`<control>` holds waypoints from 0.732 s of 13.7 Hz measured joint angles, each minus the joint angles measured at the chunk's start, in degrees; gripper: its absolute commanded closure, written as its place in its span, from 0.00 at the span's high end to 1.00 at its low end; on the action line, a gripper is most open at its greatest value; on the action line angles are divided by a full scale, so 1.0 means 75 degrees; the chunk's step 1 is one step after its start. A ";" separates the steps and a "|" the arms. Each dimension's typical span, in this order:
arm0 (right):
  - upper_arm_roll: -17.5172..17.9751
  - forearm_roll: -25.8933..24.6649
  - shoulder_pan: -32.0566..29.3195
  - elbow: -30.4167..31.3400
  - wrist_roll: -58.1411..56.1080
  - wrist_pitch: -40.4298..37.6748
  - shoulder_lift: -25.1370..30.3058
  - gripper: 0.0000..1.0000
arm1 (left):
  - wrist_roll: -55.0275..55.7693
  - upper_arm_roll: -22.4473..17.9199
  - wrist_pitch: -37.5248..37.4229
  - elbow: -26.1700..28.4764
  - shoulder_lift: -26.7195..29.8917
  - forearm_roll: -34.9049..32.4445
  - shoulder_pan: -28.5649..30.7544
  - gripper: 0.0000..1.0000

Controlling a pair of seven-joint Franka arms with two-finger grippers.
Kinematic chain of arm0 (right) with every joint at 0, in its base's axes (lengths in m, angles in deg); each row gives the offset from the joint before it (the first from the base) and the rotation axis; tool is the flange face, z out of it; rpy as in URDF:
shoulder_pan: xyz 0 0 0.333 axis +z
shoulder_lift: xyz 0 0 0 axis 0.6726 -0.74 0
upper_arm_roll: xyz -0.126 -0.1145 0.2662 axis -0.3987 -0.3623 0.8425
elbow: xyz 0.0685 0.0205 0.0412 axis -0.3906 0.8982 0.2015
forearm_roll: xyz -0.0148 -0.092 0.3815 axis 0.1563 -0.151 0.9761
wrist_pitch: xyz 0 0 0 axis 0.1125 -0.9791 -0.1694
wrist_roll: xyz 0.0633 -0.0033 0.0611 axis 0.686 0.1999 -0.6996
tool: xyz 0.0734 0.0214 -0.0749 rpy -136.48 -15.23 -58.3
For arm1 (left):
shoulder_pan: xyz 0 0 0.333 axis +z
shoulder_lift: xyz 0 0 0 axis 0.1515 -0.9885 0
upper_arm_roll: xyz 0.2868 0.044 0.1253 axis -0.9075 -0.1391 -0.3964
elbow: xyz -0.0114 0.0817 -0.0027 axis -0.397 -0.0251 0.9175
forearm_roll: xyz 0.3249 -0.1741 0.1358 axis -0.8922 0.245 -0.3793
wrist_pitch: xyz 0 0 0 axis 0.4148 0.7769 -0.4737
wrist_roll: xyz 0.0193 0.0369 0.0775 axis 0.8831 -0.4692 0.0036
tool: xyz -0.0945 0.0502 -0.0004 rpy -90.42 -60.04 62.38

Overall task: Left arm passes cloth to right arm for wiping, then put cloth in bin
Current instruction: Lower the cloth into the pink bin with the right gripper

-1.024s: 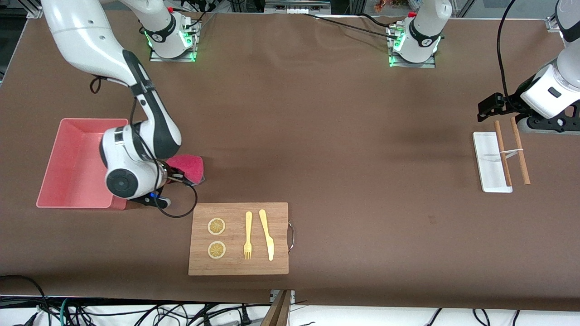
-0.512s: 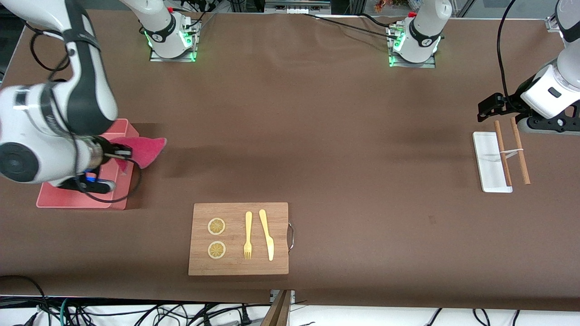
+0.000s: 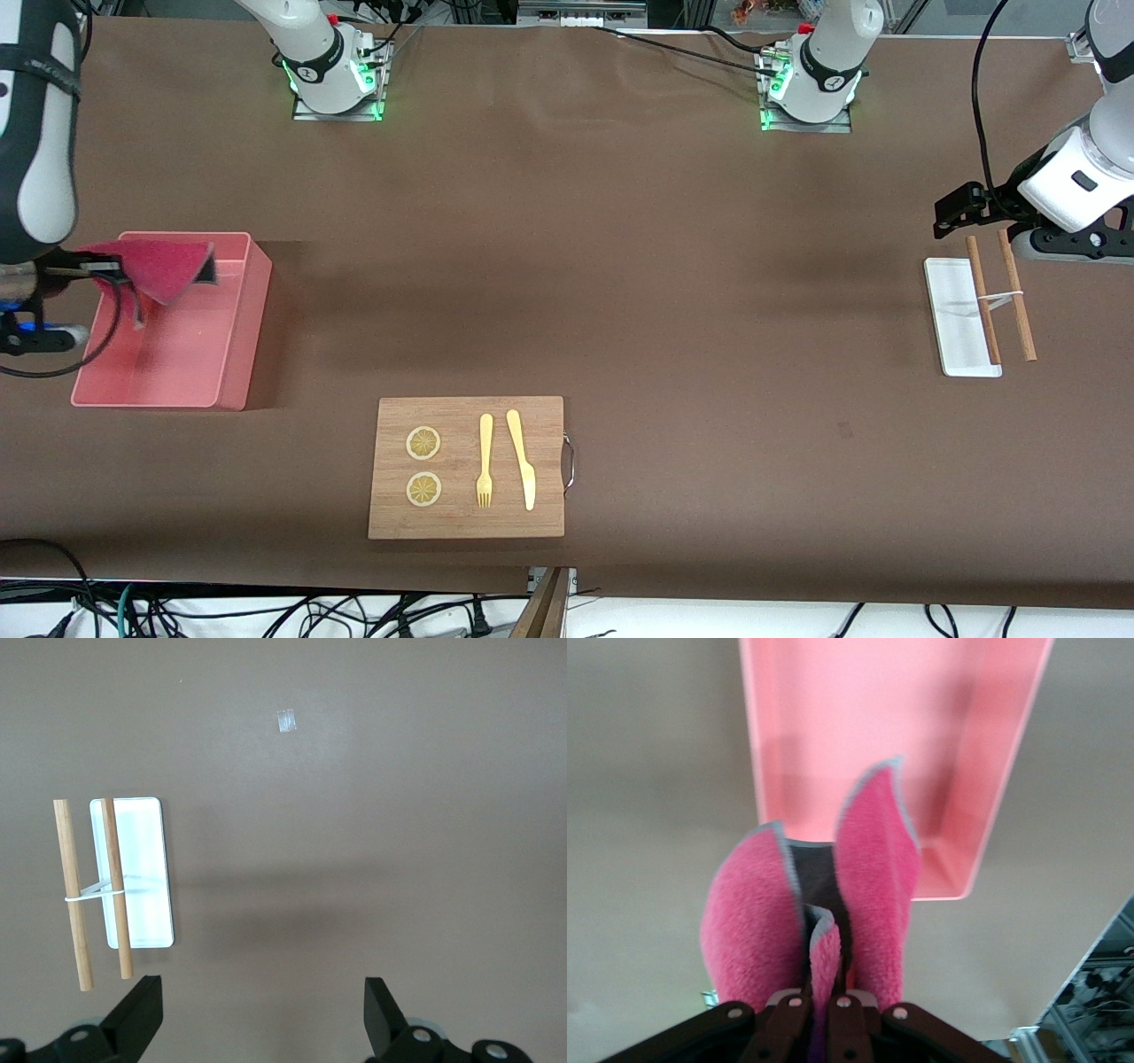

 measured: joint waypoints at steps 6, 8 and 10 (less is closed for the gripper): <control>-0.0102 -0.0014 -0.0347 0.0917 -0.0491 0.1506 -0.0551 0.00 | 0.0000 0.0000 -0.0002 0.0000 0.0000 0.0000 0.0000 1.00; -0.0102 0.0052 -0.0408 0.1301 -0.0491 0.2203 -0.0864 0.00 | 0.0000 0.0000 -0.0003 0.0000 -0.0001 0.0000 0.0000 1.00; -0.0103 0.0197 -0.0461 0.1735 -0.0492 0.2926 -0.1065 0.00 | 0.0000 -0.0001 -0.0003 0.0000 -0.0001 0.0000 0.0000 1.00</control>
